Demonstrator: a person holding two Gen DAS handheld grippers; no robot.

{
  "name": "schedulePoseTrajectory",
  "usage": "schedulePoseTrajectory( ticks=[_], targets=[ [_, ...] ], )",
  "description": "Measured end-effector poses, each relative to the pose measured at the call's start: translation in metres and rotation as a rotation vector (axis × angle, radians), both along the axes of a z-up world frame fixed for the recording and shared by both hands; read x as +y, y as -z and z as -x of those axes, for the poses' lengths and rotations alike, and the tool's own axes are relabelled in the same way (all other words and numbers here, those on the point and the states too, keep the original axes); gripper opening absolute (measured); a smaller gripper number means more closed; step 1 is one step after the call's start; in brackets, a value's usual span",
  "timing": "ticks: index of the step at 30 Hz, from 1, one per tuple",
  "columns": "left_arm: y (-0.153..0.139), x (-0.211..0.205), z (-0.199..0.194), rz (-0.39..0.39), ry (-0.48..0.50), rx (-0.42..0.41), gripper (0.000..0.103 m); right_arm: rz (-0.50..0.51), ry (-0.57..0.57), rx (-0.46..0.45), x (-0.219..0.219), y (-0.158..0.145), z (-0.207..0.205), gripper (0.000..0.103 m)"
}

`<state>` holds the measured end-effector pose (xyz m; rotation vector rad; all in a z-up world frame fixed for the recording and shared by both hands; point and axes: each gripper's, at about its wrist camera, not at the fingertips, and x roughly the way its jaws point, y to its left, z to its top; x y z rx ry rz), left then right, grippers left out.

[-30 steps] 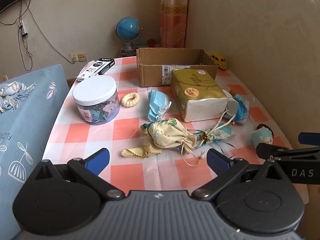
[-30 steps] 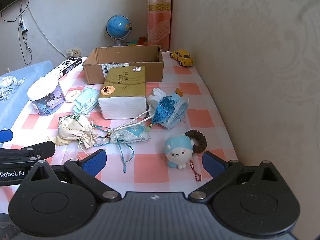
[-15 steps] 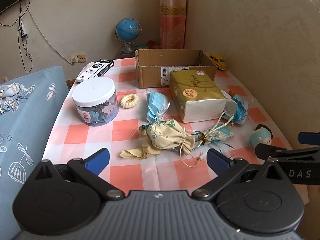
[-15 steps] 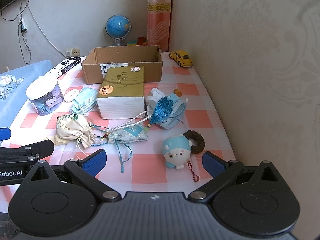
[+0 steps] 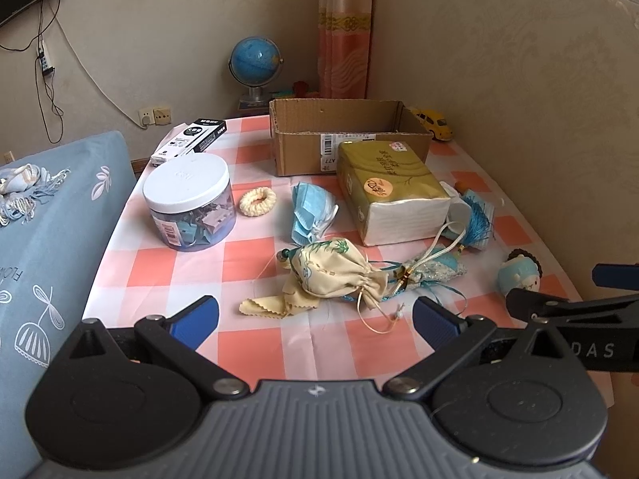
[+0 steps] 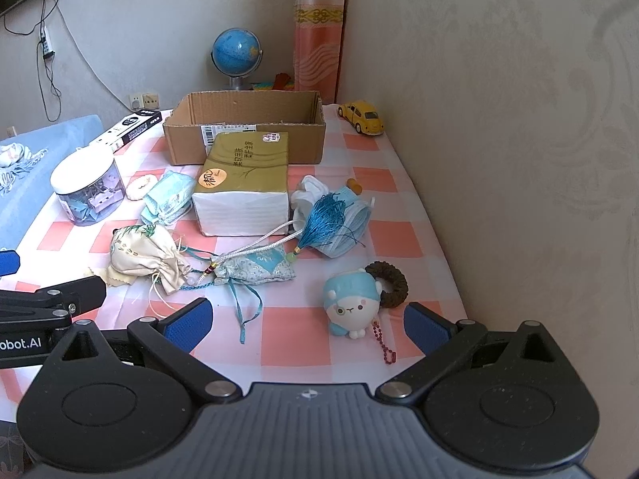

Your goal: Organize soft objects

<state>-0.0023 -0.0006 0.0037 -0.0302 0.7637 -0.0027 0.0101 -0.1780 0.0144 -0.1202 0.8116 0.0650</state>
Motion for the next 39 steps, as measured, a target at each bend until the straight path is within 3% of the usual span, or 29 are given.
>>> schedulePoseTrajectory(
  ticks=[22, 39],
  targets=[
    [0.0, -0.001, -0.001, -0.002, 0.008, -0.003, 0.103, 0.005, -0.004, -0.006, -0.001, 0.0, -0.001, 0.103],
    [0.011, 0.002, -0.015, -0.039, 0.115, -0.036, 0.103, 0.022, -0.08, -0.05, 0.0, 0.007, -0.004, 0.103]
  ],
)
